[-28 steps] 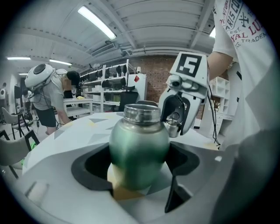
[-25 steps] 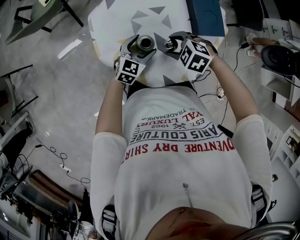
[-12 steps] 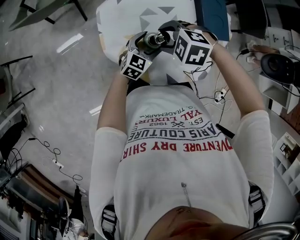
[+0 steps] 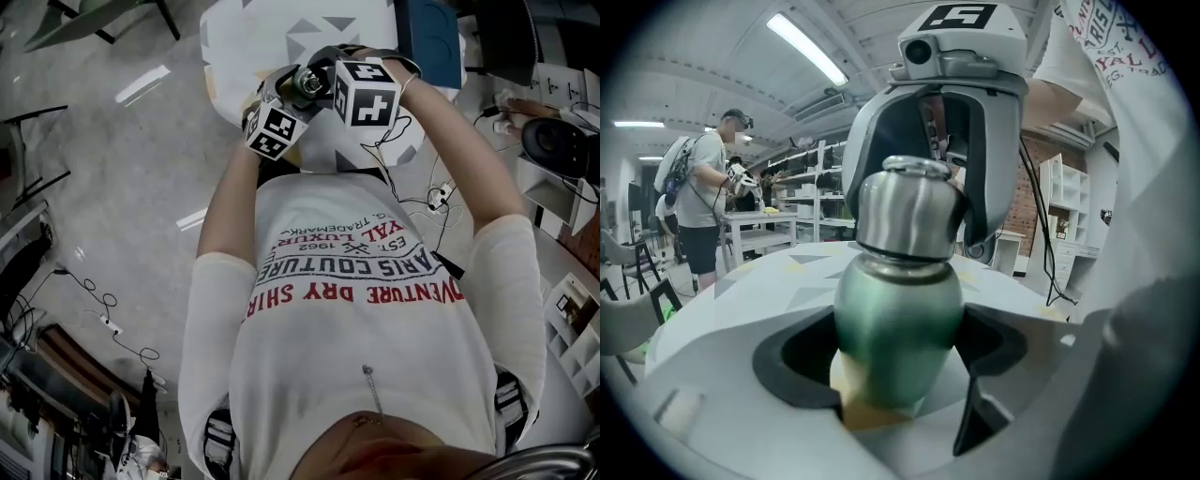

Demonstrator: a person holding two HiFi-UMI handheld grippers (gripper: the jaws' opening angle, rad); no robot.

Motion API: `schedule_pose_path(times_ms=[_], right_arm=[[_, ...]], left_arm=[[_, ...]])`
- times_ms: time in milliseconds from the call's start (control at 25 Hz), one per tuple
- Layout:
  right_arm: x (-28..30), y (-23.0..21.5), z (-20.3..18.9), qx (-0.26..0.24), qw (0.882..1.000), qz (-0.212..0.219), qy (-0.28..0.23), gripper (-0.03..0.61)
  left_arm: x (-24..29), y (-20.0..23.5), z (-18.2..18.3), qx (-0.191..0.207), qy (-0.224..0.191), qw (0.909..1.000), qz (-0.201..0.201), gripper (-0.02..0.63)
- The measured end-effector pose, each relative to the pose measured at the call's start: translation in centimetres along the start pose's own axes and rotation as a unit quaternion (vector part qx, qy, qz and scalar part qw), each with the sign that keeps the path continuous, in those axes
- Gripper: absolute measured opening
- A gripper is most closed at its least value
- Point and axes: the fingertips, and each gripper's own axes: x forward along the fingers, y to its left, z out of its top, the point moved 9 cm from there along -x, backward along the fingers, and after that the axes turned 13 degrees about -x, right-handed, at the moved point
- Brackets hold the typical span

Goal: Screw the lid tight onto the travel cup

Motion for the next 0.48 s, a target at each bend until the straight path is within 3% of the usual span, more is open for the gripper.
schedule_pose_path(times_ms=[240,480], right_arm=[[0.29,-0.24,0.12,0.011,1.0,0.01,0.008,0.256],[0.3,-0.74,-0.22,0.123,0.992,0.004,-0.01,0.258]], left_arm=[[-0.01,-0.05,0.02,-0.001,-0.001,1.0,0.002,0.382],[0.01,-0.02,0.05,-0.001,-0.001,1.0,0.0,0.382]])
